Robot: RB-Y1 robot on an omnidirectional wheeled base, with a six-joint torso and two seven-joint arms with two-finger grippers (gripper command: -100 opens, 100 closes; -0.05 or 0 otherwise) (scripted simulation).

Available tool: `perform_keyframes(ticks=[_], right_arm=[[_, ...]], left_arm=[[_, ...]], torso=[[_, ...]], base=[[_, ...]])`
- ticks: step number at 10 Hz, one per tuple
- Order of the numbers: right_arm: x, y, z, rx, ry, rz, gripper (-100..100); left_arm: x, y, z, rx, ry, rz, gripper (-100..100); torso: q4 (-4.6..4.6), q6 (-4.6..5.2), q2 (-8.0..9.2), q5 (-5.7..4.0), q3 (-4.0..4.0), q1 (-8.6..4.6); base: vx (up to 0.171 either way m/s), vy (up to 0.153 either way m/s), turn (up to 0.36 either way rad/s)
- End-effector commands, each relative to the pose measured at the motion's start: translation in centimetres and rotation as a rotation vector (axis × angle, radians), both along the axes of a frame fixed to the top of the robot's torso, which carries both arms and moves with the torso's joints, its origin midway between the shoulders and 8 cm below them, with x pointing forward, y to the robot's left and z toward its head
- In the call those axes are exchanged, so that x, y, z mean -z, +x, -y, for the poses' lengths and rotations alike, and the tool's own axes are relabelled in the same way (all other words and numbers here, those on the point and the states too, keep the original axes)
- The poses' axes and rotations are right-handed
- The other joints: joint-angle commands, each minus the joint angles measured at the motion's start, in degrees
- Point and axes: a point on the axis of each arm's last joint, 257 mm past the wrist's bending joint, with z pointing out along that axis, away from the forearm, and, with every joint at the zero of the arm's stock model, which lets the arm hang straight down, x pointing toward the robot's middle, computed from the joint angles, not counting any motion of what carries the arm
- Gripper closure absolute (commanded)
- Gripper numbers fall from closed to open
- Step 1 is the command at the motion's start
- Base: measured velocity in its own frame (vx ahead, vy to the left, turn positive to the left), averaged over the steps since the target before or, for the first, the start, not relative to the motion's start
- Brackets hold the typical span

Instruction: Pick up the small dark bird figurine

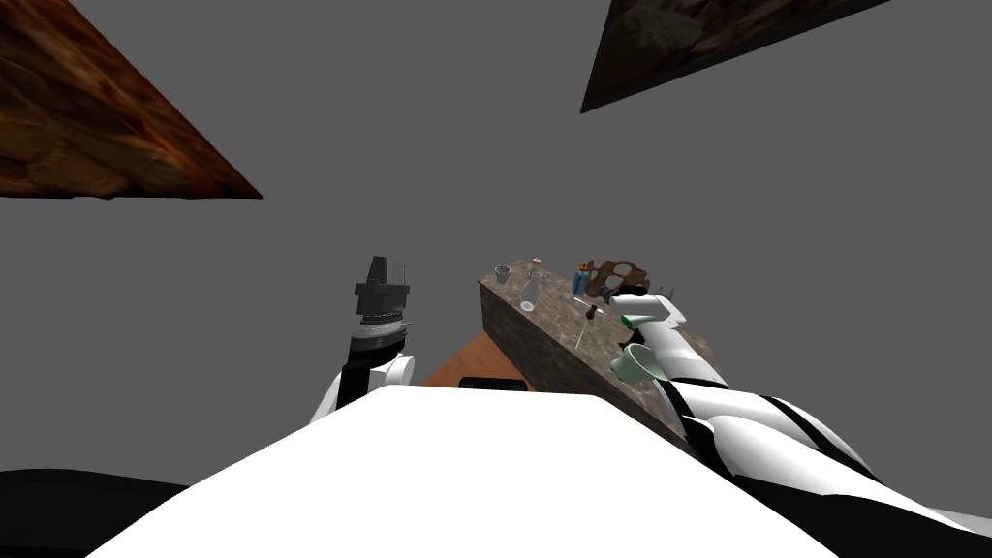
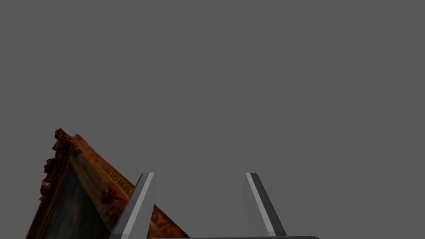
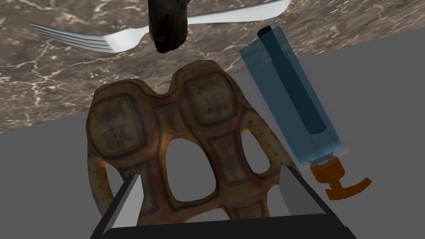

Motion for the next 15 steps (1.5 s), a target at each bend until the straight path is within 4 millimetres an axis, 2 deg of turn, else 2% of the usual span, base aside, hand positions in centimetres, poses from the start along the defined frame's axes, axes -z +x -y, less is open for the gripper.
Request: perform_keyframes(ticks=[1, 2, 3, 4, 5, 6, 7, 8, 10, 11, 12, 14, 15], right_arm=[[1.4, -0.9, 1.0, 0.024, 0.010, -0.037, -100], [1.1, -1.3, 2.0, 0.042, 0.011, -0.085, -100], [2.4, -2.2, 2.7, 0.063, 0.023, -0.112, -100], [2.1, -2.5, 3.7, 0.076, 0.025, -0.146, -100], [3.3, -3.6, 4.2, 0.098, 0.041, -0.183, -100], [2.7, -3.7, 4.8, 0.101, 0.044, -0.207, -100], [4.2, -5.1, 5.3, 0.128, 0.064, -0.250, -100], [4.3, -5.2, 5.3, 0.130, 0.066, -0.255, -100], [5.3, -6.8, 6.2, 0.158, 0.095, -0.323, -100], [5.3, -6.8, 6.2, 0.158, 0.095, -0.323, -100], [6.0, -8.2, 6.9, 0.179, 0.123, -0.377, -100], [6.0, -9.2, 7.0, 0.187, 0.148, -0.423, -100], [6.8, -10.0, 7.3, 0.202, 0.160, -0.443, -100]], left_arm=[[0.0, 0.0, 0.0, 0.000, 0.000, 0.000, 0], [0.0, 0.0, 0.0, 0.000, 0.000, 0.000, 0], [0.0, 0.0, 0.0, 0.000, 0.000, 0.000, 0], [0.0, 0.0, 0.0, 0.000, 0.000, 0.000, 0], [0.0, 0.0, 0.0, 0.000, 0.000, 0.000, 0], [0.0, 0.0, 0.0, 0.000, 0.000, 0.000, 0], [0.0, 0.0, 0.0, 0.000, 0.000, 0.000, 0], [0.0, 0.0, 0.0, 0.000, 0.000, 0.000, 0], [0.0, 0.0, 0.0, 0.000, 0.000, 0.000, 0], [0.0, 0.0, 0.0, 0.000, 0.000, 0.000, 0], [0.0, 0.0, 0.0, 0.000, 0.000, 0.000, 0], [0.0, 0.0, 0.0, 0.000, 0.000, 0.000, 0], [0.0, 0.0, 0.0, 0.000, 0.000, 0.000, 0]], torso=[[0.00, 0.00, 0.00, 0.00, 0.00, 0.00], [-0.01, 0.02, -0.01, -0.01, -0.01, 0.00], [0.00, -0.06, -0.02, 0.01, -0.01, 0.02], [-0.01, 0.02, -0.01, -0.01, -0.01, -0.01], [0.01, -0.03, 0.01, 0.01, 0.01, -0.01], [0.00, 0.01, 0.02, -0.01, 0.01, -0.01], [0.01, -0.03, 0.02, 0.01, 0.01, 0.00], [0.00, 0.02, 0.02, -0.01, 0.01, -0.02], [0.00, -0.03, 0.01, 0.00, 0.00, 0.00], [0.00, 0.02, 0.01, -0.01, 0.00, -0.01], [0.00, 0.05, 0.01, -0.01, 0.01, -0.01], [0.01, 0.02, 0.01, 0.00, 0.01, -0.01], [0.01, -0.01, 0.02, 0.00, 0.01, 0.00]], base=[[0.000, 0.000, 0.000], [-0.013, 0.000, 0.232], [-0.011, -0.011, 0.130], [-0.019, -0.008, 0.183], [-0.017, -0.010, 0.128], [-0.021, -0.009, 0.177], [-0.017, -0.012, 0.111], [-0.008, -0.005, -0.005], [-0.017, -0.008, 0.151], [-0.006, -0.006, -0.012], [-0.016, -0.005, 0.154], [-0.017, -0.010, 0.147], [-0.018, -0.012, 0.090]])
